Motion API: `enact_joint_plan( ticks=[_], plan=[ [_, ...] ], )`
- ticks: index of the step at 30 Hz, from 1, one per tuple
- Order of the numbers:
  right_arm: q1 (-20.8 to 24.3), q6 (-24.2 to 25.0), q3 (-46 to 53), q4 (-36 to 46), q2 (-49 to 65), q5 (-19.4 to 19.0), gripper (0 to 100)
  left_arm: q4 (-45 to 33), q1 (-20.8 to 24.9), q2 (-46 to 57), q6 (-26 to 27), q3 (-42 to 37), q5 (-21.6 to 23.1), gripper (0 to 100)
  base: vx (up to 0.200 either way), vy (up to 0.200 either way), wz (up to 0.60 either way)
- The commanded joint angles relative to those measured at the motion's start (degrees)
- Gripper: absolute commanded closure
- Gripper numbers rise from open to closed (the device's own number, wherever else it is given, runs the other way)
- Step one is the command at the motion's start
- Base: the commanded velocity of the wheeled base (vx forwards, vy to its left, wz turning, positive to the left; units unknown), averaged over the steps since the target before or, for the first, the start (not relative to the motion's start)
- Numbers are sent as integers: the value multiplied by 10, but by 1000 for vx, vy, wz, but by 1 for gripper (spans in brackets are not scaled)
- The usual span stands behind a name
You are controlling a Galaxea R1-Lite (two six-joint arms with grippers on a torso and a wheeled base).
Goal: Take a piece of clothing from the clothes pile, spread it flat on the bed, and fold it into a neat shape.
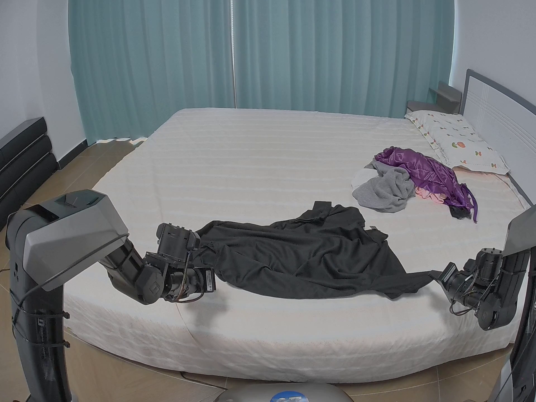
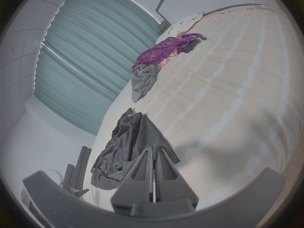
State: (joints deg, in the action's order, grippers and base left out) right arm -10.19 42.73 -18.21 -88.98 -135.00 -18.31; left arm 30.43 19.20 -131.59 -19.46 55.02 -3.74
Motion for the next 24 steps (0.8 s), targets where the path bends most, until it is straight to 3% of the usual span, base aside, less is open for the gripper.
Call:
enact_joint_plan(
  ticks=[1, 11, 12, 19, 24],
  plan=[
    [0, 0, 2, -8, 1, -1, 100, -4, 8, -36, -13, 40, 2, 0, 0, 0, 0],
    [2, 0, 0, -8, -1, -1, 100, -9, 18, -139, -20, 160, 1, 0, 0, 0, 0],
    [2, 0, 1, -8, -2, -1, 100, -10, 19, -140, -20, 163, 1, 100, 0, 0, 0],
    [1, 0, -2, -8, -5, -1, 100, -27, 19, -138, -25, 179, 0, 100, 0, 0, 0],
    [2, 0, 3, -8, 0, -1, 100, -31, 17, -97, -36, 136, -6, 100, 0, 0, 0]
  ],
)
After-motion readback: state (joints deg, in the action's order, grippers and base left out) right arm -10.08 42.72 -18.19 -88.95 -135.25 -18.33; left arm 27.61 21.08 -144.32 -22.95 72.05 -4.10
